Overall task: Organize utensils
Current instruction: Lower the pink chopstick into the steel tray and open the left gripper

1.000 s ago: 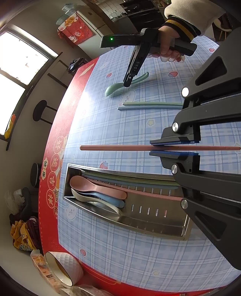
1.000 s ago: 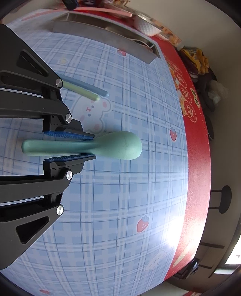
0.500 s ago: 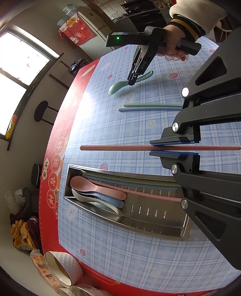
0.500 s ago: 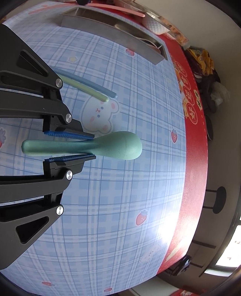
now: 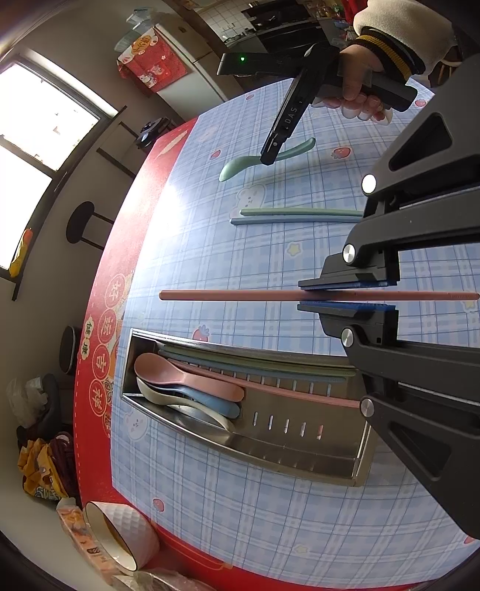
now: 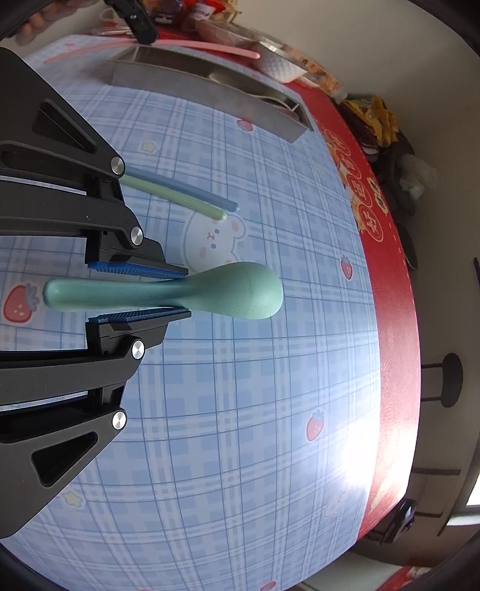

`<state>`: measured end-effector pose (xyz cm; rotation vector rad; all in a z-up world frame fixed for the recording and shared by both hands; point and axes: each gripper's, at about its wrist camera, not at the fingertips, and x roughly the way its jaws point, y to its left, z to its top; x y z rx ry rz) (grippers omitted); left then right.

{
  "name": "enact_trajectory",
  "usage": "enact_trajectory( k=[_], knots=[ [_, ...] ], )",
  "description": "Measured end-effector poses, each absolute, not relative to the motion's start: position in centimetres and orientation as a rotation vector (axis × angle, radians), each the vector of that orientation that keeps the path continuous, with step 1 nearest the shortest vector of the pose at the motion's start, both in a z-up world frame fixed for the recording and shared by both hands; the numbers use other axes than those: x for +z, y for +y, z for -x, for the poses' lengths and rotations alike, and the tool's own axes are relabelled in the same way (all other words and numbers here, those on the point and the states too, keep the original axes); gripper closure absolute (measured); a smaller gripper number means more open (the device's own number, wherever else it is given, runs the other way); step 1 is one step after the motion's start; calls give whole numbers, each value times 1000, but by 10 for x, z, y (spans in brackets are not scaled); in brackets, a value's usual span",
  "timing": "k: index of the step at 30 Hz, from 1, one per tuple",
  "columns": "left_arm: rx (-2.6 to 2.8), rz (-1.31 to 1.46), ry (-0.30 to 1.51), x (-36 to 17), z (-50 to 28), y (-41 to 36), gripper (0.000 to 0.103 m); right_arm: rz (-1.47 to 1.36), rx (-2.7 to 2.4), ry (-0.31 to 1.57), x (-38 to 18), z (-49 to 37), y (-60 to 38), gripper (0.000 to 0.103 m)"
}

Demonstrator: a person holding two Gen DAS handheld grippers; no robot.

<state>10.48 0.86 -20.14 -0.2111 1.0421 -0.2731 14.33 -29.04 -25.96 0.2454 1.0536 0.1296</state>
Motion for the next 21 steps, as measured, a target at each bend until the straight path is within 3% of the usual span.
enact_trajectory(
  k=[13,21],
  knots=[
    [-238,183,1028,-189,-140,43,97,-350,167,1020,-239,-132,-276,87],
    [-272,126,1092,-209,-193,44,97,-401,128,998,-229,-117,-280,87]
  ],
)
